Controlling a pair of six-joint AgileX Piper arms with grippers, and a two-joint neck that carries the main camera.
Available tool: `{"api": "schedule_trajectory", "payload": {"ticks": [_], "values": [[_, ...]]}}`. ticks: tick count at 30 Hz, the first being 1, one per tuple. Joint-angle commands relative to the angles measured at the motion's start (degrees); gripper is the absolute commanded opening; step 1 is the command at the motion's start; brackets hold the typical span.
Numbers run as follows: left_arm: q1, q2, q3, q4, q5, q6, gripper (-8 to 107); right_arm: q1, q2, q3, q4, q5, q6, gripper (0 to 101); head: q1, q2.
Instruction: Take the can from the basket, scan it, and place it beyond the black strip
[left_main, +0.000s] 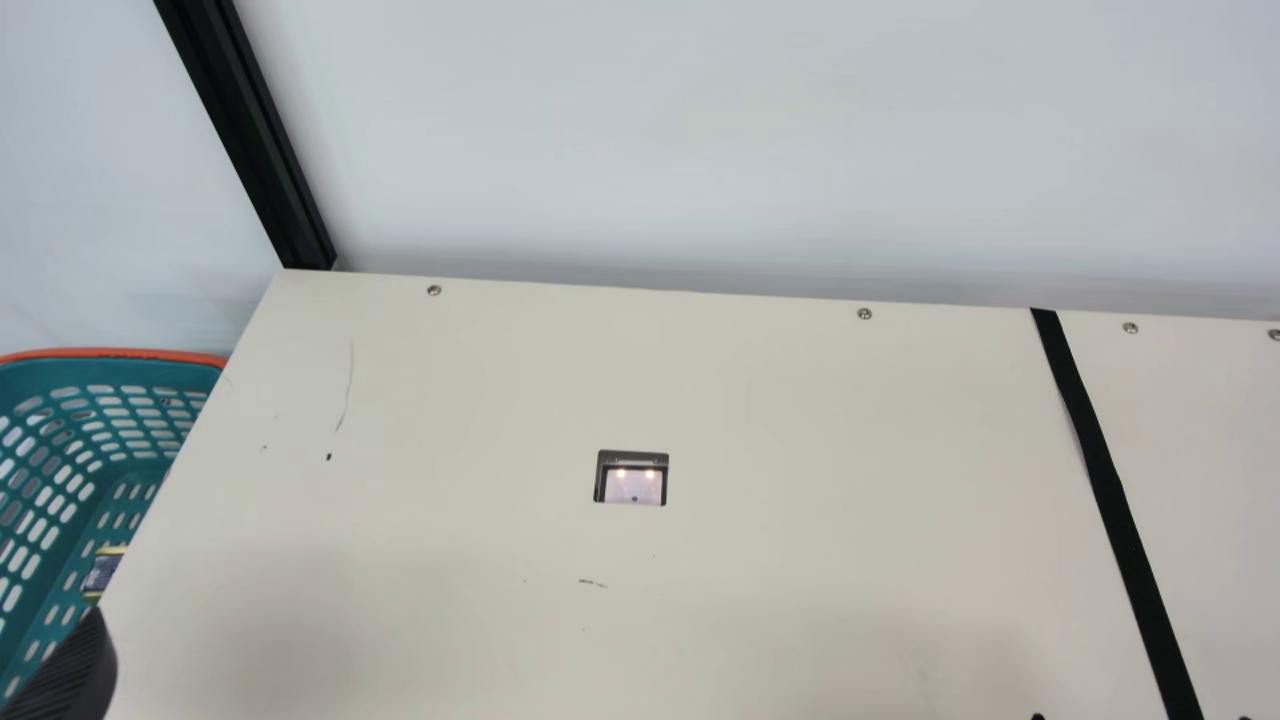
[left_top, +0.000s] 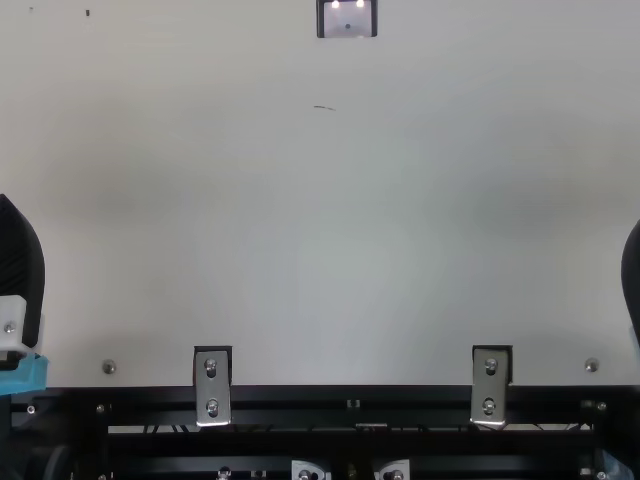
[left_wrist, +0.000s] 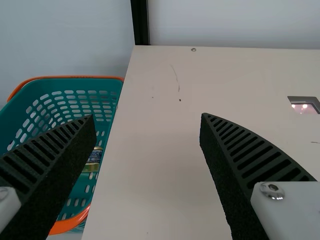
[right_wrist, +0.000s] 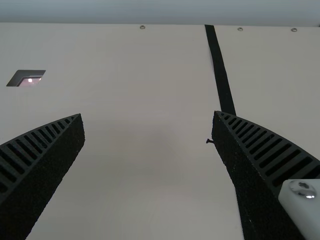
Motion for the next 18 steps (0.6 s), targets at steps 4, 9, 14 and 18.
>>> {"api": "schedule_trajectory", "payload": {"ticks": [4, 9, 14, 18], "values": [[0.0, 0.0, 0.0, 0.0, 0.0, 0.0, 90, 0.0, 0.0, 0.0, 0.0, 0.0, 0.0, 101, -0.3, 0.6], [0.0, 0.0, 0.0, 0.0, 0.0, 0.0, 90, 0.0, 0.0, 0.0, 0.0, 0.0, 0.0, 101, -0.3, 0.6], [0.0, 0.0, 0.0, 0.0, 0.0, 0.0, 90, 0.0, 0.0, 0.0, 0.0, 0.0, 0.0, 101, -0.3, 0.6], [0.0, 0.0, 0.0, 0.0, 0.0, 0.0, 90, 0.0, 0.0, 0.0, 0.0, 0.0, 0.0, 101, -0.3, 0.6]]}}
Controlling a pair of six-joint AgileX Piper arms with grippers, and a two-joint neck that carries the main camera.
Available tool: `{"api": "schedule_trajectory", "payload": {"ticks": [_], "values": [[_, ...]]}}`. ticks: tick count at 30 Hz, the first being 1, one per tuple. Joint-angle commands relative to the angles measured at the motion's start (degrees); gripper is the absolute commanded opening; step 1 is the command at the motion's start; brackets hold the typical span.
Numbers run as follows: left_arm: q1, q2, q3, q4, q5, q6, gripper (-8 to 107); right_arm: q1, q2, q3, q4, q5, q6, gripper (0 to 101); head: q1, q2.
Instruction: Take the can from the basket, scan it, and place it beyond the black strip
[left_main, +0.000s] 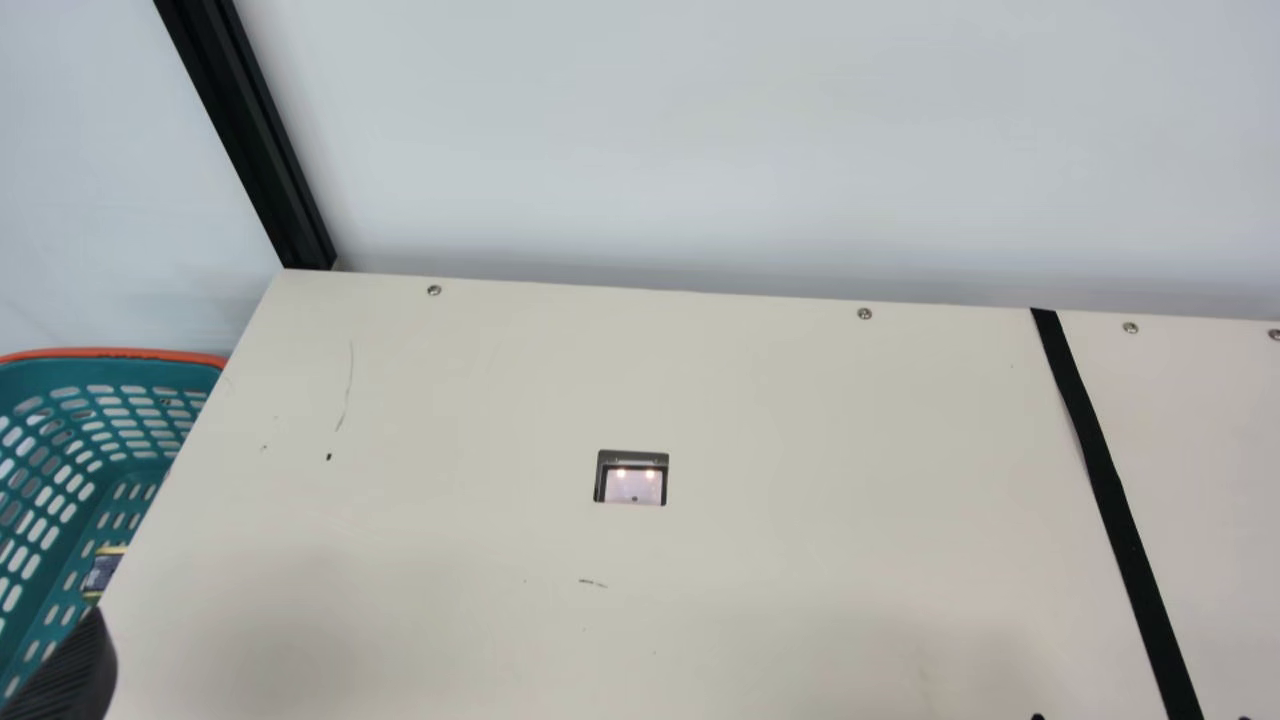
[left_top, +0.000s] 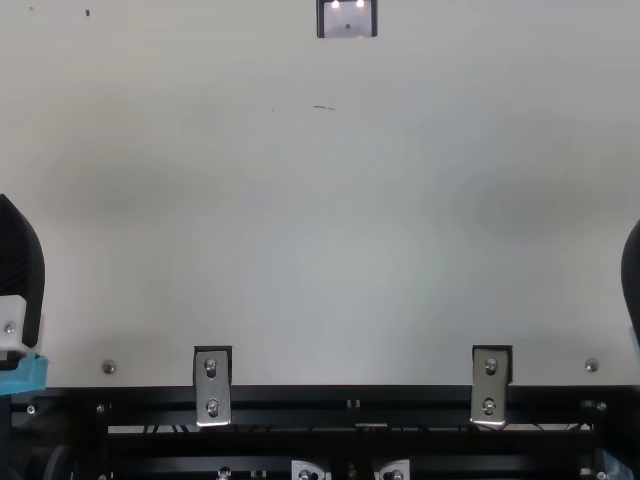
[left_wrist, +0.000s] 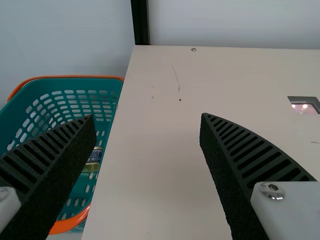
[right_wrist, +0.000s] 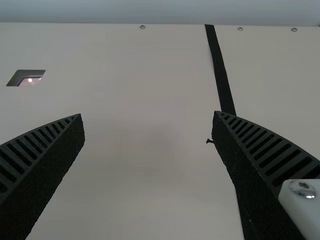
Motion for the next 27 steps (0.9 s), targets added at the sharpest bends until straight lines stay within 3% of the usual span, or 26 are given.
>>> {"api": "schedule_trajectory", "payload": {"ticks": [1, 27], "values": [[0.0, 0.0, 0.0, 0.0, 0.0, 0.0, 90, 0.0, 0.0, 0.0, 0.0, 0.0, 0.0, 101, -0.3, 0.6], [0.0, 0.0, 0.0, 0.0, 0.0, 0.0, 90, 0.0, 0.0, 0.0, 0.0, 0.0, 0.0, 101, -0.3, 0.6]]}}
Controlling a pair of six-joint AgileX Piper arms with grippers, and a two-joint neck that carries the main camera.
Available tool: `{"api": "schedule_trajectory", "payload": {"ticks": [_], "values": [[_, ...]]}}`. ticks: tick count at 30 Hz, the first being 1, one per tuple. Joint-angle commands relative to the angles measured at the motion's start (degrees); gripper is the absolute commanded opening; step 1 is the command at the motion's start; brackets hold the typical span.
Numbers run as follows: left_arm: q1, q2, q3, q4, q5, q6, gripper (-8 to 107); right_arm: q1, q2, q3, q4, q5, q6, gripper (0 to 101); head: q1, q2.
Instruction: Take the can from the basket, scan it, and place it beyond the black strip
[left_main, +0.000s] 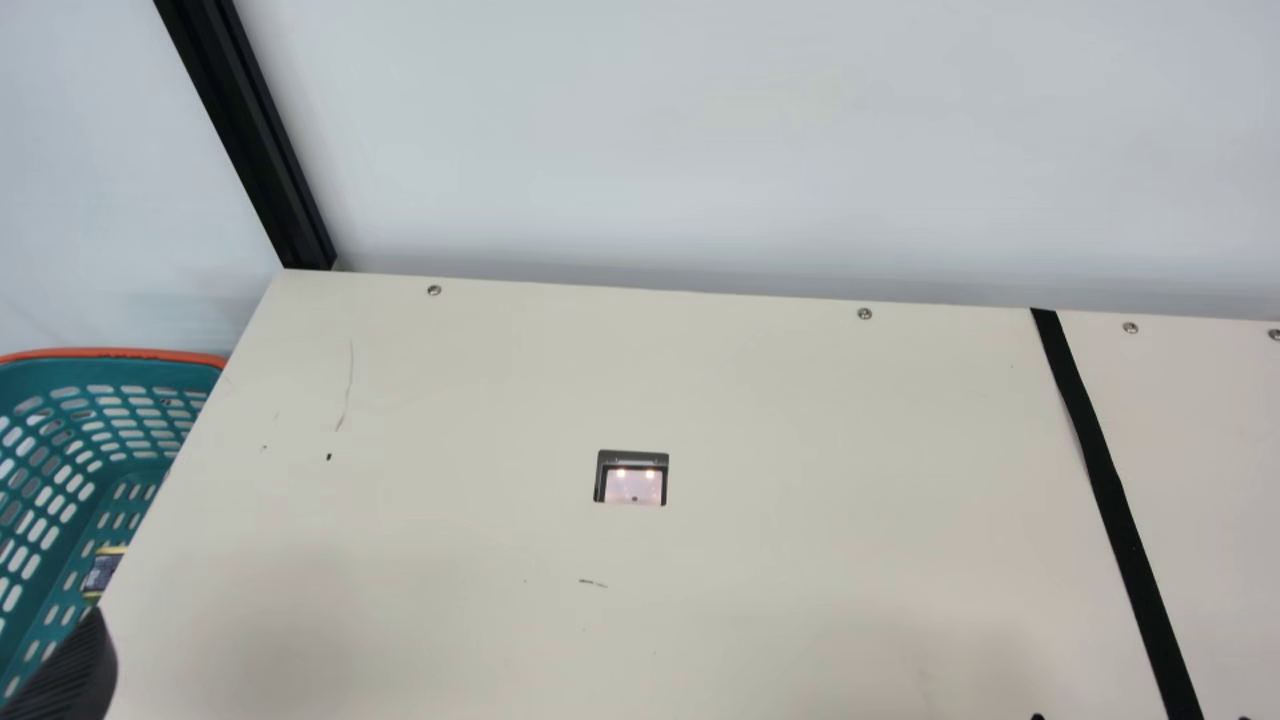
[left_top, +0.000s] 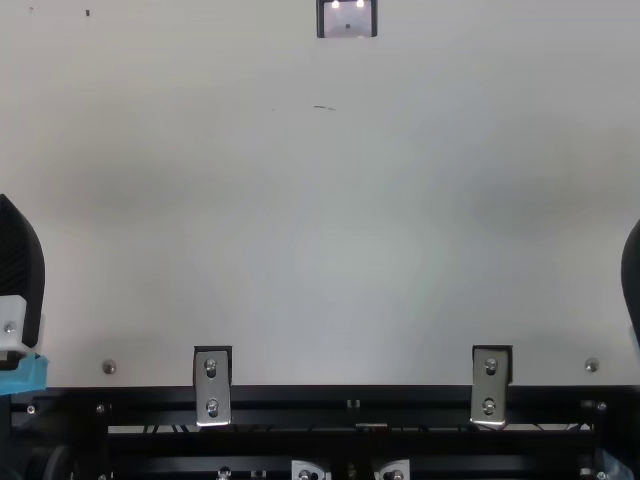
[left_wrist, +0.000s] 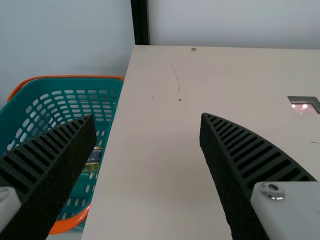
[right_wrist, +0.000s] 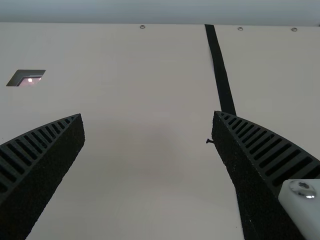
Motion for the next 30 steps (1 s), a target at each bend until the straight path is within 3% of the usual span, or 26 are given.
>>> {"api": "schedule_trajectory", "payload": {"ticks": [1, 30], "values": [[0.0, 0.0, 0.0, 0.0, 0.0, 0.0, 90, 0.0, 0.0, 0.0, 0.0, 0.0, 0.0, 101, -0.3, 0.6], [0.0, 0.0, 0.0, -0.1, 0.0, 0.0, 90, 0.0, 0.0, 0.0, 0.0, 0.0, 0.0, 101, -0.3, 0.6]]}}
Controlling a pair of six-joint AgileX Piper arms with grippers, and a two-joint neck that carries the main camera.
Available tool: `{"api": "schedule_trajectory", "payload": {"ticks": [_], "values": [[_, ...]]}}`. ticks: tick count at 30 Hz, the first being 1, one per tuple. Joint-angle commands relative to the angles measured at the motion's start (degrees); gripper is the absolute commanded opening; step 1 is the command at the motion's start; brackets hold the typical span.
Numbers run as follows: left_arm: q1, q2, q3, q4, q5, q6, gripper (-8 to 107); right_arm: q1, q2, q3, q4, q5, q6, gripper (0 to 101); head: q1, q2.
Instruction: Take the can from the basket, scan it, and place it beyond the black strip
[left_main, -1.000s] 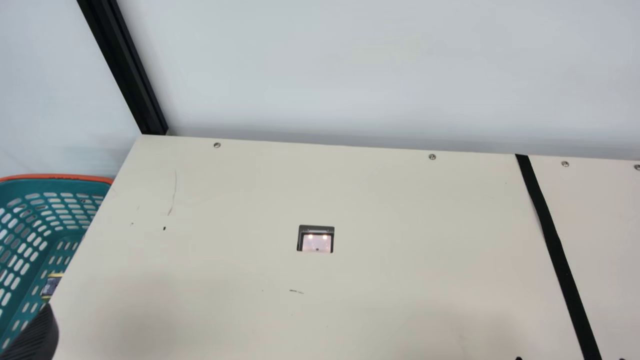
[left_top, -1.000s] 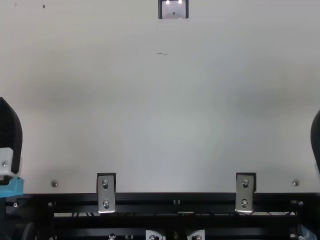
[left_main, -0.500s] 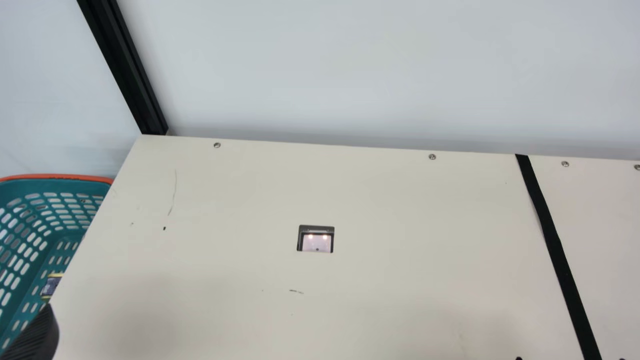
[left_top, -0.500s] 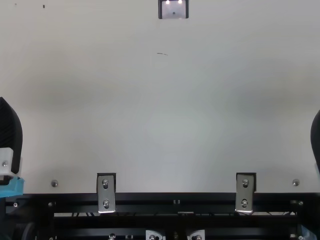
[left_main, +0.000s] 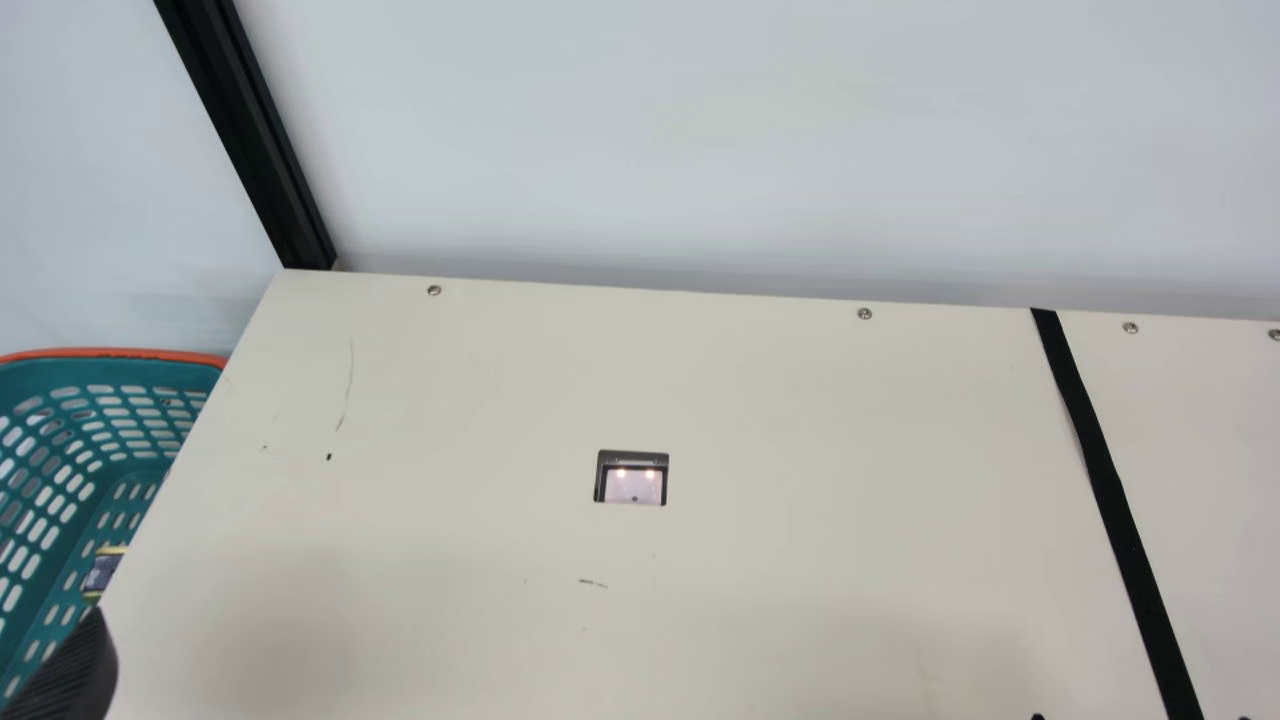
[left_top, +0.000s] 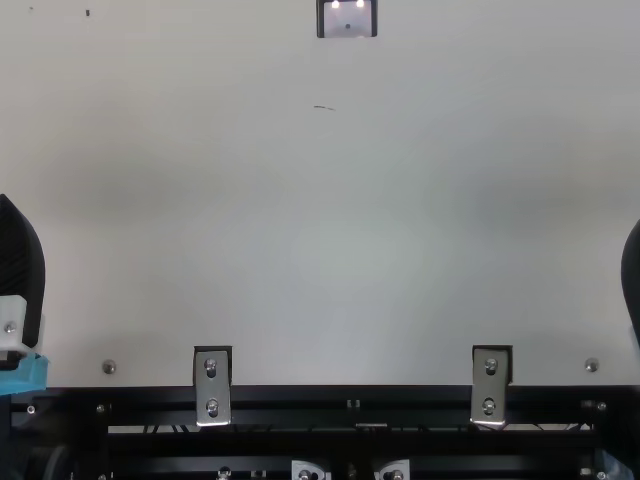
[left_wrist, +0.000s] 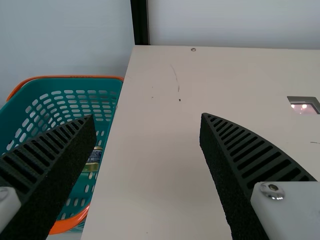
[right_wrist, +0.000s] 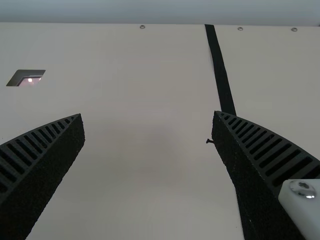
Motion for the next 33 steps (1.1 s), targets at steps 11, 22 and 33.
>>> {"api": "schedule_trajectory", "payload": {"ticks": [11, 22, 33], "values": [[0.0, 0.0, 0.0, 0.0, 0.0, 0.0, 90, 0.0, 0.0, 0.0, 0.0, 0.0, 0.0, 101, -0.3, 6.6], [0.0, 0.0, 0.0, 0.0, 0.0, 0.0, 90, 0.0, 0.0, 0.0, 0.0, 0.0, 0.0, 101, -2.0, 19.5], [0.0, 0.0, 0.0, 0.0, 0.0, 0.0, 90, 0.0, 0.0, 0.0, 0.0, 0.0, 0.0, 101, -6.3, 27.4]]}}
